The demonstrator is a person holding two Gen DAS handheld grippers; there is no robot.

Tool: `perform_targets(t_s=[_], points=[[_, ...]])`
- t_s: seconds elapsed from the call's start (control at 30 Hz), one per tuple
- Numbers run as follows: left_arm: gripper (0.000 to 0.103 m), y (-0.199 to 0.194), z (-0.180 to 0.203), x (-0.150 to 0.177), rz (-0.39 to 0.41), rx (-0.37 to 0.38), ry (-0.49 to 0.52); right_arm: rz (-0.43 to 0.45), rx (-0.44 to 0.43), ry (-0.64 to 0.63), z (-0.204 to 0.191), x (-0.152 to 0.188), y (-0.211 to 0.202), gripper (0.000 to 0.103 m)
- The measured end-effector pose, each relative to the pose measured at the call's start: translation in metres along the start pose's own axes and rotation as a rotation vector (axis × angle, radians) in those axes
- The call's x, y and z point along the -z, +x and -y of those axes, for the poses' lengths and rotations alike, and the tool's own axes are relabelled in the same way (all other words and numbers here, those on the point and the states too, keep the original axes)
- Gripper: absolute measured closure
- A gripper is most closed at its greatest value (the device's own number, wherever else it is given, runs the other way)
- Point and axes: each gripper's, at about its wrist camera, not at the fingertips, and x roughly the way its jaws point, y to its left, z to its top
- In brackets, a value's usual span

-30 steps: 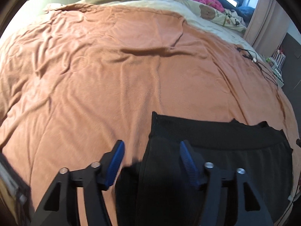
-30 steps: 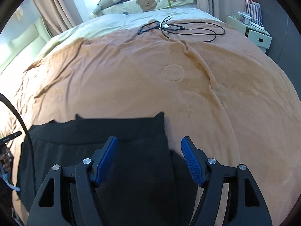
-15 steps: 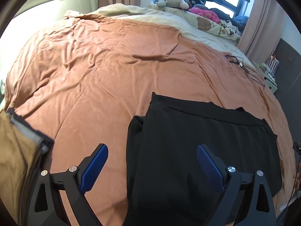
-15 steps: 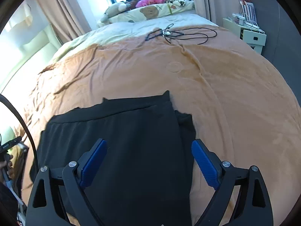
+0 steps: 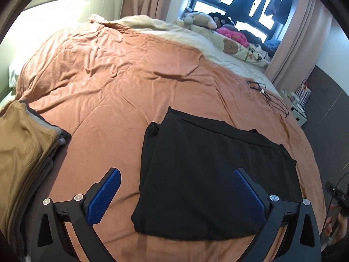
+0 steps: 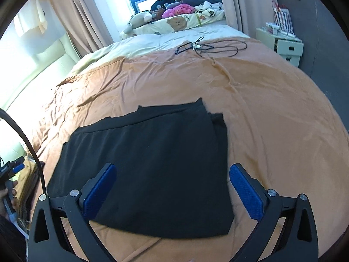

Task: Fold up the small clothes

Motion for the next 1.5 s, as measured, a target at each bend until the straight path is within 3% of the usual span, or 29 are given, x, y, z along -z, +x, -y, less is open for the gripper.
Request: perform_targets(t_s=[0.43,0.67,0.83,0.93,1.2,1.37,1.5], points=[[0.001,-0.027,-0.013,0.046,0.000,0.031,-0.093,0.049,0.027,0.059,-0.002,0.045,-0.025,0.000],[0.001,-0.023,-0.027,0.069,-0.035,0.063,-0.138,0.066,0.028,0.104,0.003,0.076,-0.027,0.000],[0.001,-0.018,-0.040,0.080,-0.049,0.037,-0.137,0.060,0.049,0.129,0.006,0.091,-0.024,0.000],[0.006,-0.011,-0.052,0.087,-0.072,0.058,-0.169,0.055,0.057,0.150,0.010,0.094,-0.021,0.000],[0.042,0.017,-0.072,0.103,-0.157,0.138,-0.292,0.020,-0.019,0.193,0.031,0.102,-0.010,0.003],[0.046,0.034,-0.073,0.108,-0.196,0.190,-0.354,-0.056,-0.067,0.265,0.053,0.101,0.006,0.024],[0.046,0.047,-0.072,0.112,-0.223,0.210,-0.393,-0.080,-0.110,0.323,0.065,0.100,0.015,0.026]])
